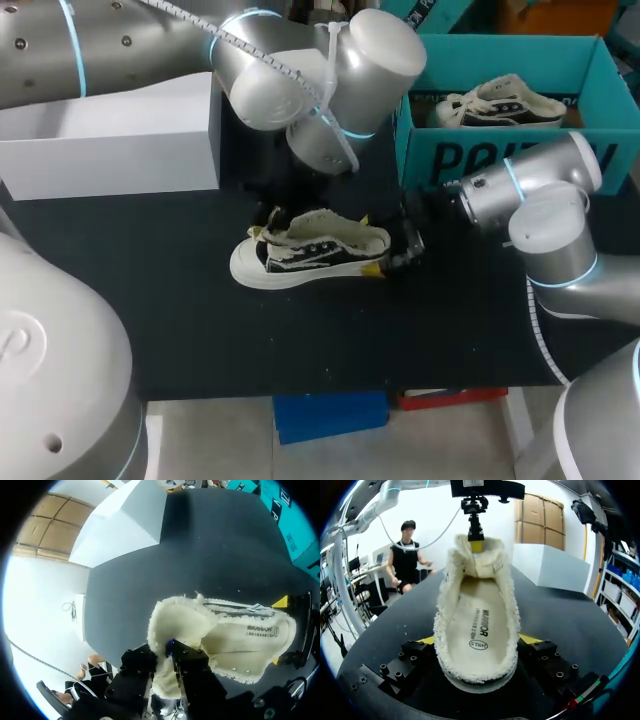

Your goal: Take the shoe out of the shoebox, open the shoe tongue, remove and reinsert the insole, then place the shoe into the shoebox

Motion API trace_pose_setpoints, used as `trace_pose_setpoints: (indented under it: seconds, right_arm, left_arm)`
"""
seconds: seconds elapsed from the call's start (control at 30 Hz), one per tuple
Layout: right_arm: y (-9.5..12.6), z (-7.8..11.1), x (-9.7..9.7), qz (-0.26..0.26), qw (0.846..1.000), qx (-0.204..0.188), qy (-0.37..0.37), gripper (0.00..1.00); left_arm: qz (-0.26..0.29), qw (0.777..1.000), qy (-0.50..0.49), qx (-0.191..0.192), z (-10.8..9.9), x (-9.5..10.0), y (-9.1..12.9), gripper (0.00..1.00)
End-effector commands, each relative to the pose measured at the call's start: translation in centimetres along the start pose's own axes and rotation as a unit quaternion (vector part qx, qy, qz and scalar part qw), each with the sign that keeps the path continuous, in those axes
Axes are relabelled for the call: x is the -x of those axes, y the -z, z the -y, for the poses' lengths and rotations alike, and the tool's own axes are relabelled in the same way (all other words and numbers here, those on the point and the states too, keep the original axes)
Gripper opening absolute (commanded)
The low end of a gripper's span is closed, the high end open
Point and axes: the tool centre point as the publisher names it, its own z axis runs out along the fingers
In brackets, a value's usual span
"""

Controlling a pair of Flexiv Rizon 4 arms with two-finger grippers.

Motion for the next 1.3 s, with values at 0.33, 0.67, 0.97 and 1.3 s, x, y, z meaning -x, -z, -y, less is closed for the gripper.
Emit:
trace_pose_setpoints:
  seconds: [0.33, 0.67, 0.97, 1.3]
  right_arm:
    - [-0.1, 0.2, 0.1, 0.000, 1.000, 0.000, -0.001, 0.00]
    - [-0.1, 0.2, 0.1, 0.000, 1.000, 0.000, -0.001, 0.00]
    - [-0.1, 0.2, 0.1, 0.000, 1.000, 0.000, -0.001, 0.00]
    - [-0.1, 0.2, 0.1, 0.000, 1.000, 0.000, -0.001, 0.00]
  left_arm:
    - [-0.020, 1.000, 0.009, 0.021, -0.8, 2.3, -1.8, 1.00]
    - [-0.016, 0.999, 0.020, 0.047, -1.2, 3.0, -4.1, 1.00]
    - [-0.011, 0.998, 0.021, 0.053, -1.0, 3.2, -4.9, 1.00]
    - [-0.059, 0.997, -0.031, -0.029, -0.1, 4.2, 0.2, 1.00]
